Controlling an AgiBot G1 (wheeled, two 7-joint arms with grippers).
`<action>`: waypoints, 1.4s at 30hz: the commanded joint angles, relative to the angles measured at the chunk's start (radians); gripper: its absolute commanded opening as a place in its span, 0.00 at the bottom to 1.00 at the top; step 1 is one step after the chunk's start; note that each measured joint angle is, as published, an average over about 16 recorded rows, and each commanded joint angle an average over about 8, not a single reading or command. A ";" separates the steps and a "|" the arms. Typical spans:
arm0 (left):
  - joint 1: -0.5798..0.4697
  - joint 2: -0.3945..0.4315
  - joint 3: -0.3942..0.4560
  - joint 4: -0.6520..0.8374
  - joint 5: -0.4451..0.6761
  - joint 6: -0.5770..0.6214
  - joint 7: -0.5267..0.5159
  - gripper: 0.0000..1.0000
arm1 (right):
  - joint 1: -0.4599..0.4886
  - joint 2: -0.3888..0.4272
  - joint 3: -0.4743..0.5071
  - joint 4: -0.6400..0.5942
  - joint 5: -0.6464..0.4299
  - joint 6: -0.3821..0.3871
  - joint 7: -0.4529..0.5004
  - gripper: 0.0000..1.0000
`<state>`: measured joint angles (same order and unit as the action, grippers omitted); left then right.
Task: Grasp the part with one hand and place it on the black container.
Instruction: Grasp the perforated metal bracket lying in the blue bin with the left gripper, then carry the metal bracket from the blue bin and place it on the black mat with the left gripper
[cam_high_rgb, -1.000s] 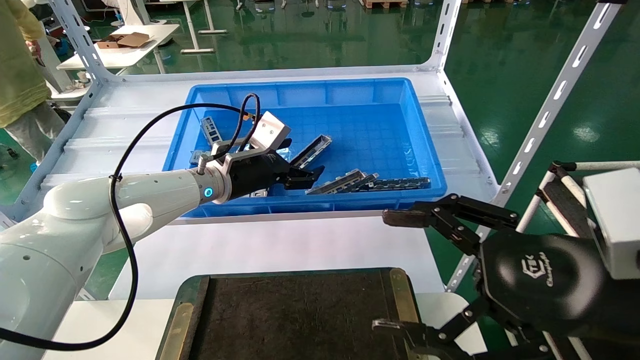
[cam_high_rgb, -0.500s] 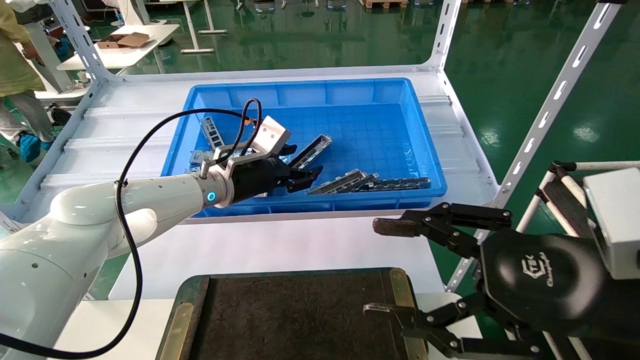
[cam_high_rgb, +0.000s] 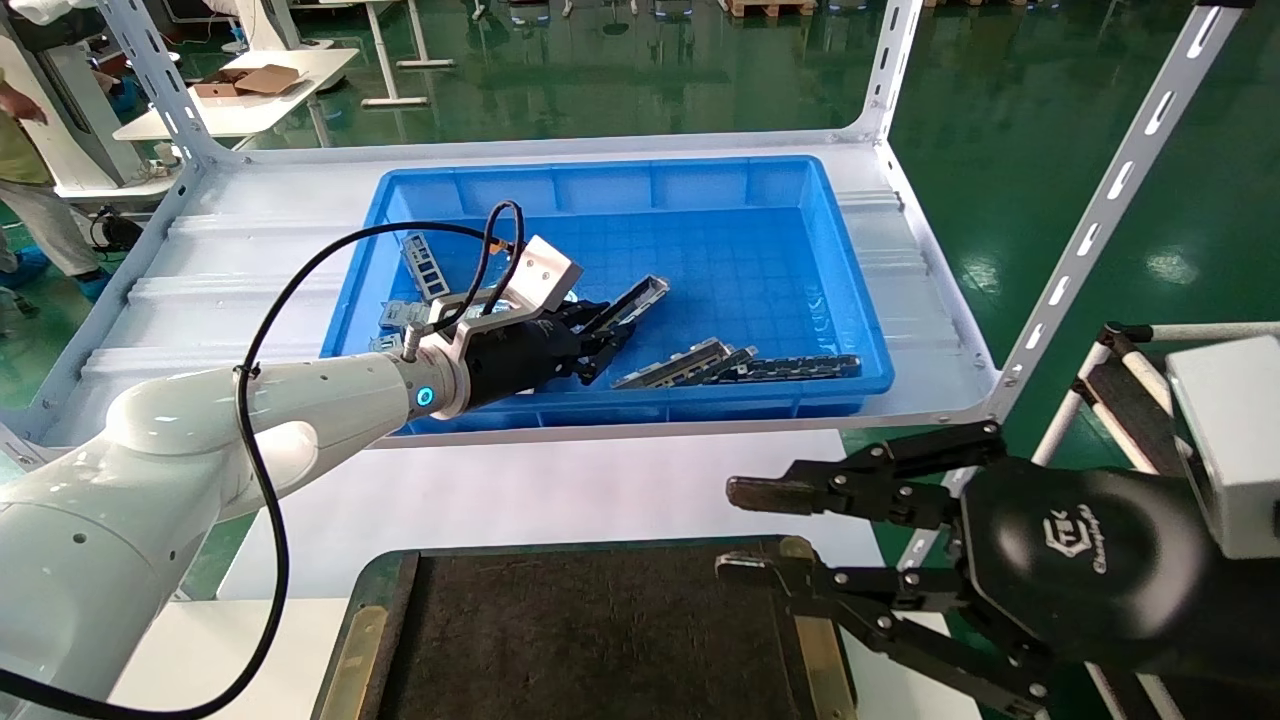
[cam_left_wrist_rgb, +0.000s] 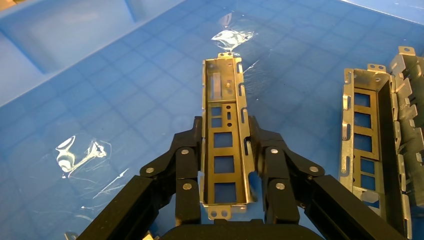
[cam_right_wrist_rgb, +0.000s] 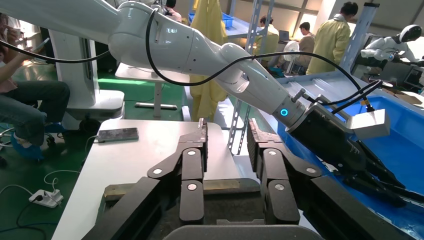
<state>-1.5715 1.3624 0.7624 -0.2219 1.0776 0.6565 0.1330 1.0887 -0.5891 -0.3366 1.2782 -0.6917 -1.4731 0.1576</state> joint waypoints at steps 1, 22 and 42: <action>0.000 0.000 0.008 -0.001 -0.008 -0.002 0.000 0.00 | 0.000 0.000 0.000 0.000 0.000 0.000 0.000 0.00; -0.078 -0.029 0.000 0.001 -0.147 0.129 0.079 0.00 | 0.000 0.000 -0.001 0.000 0.000 0.000 0.000 0.00; -0.011 -0.192 -0.010 -0.070 -0.201 0.607 0.108 0.00 | 0.000 0.000 -0.001 0.000 0.001 0.000 0.000 0.00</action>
<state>-1.5761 1.1654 0.7506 -0.3068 0.8728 1.2536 0.2312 1.0890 -0.5887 -0.3376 1.2782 -0.6911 -1.4727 0.1571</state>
